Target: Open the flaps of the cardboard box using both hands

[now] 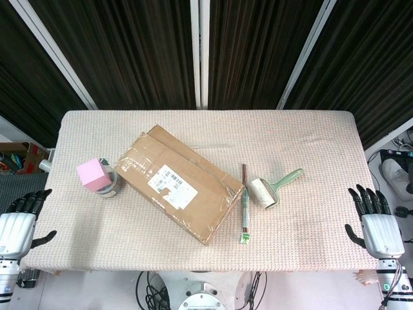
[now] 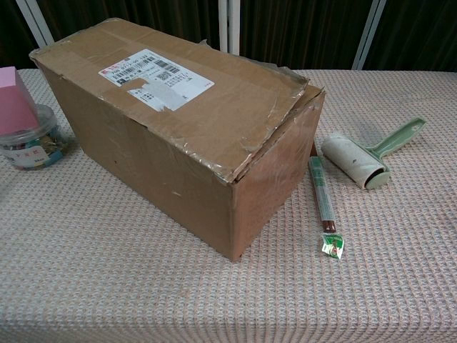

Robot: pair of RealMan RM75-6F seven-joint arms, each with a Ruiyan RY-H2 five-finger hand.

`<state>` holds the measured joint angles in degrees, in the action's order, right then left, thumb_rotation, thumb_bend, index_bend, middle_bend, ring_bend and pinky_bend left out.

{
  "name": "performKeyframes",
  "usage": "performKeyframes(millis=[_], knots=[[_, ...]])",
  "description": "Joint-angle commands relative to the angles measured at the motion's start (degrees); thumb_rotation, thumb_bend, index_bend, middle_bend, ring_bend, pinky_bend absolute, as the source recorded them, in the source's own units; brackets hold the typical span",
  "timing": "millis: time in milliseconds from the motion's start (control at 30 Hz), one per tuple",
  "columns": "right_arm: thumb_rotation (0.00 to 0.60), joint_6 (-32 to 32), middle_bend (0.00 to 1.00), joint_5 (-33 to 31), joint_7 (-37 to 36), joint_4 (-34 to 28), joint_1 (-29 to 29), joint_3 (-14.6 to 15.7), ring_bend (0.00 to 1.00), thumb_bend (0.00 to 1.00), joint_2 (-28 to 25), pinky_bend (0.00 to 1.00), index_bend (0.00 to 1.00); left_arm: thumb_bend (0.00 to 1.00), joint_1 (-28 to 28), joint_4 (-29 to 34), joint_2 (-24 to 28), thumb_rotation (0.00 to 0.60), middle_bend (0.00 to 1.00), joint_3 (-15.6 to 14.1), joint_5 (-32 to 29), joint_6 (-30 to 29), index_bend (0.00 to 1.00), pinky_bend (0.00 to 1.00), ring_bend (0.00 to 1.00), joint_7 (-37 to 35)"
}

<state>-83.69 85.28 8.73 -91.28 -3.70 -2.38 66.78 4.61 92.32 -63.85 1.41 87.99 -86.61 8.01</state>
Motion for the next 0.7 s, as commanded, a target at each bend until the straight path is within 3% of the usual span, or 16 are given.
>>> performKeyframes(millis=[33, 700], knots=[[0.600, 0.0, 0.00, 0.0, 0.0, 0.0, 0.0, 0.0, 0.00, 0.24, 0.0, 0.00, 0.00, 0.00, -0.1, 0.1, 0.1, 0.600, 0.17, 0.0, 0.0, 0.0, 0.13, 0.24, 0.16, -0.1], [0.600, 1.5, 0.00, 2.5, -2.5, -1.0, -2.3, -0.6, 0.00, 0.24, -1.0, 0.00, 0.00, 0.00, -0.2, 0.7, 1.3, 0.600, 0.17, -0.4, -0.4, 0.9, 0.13, 0.24, 0.16, -0.4]])
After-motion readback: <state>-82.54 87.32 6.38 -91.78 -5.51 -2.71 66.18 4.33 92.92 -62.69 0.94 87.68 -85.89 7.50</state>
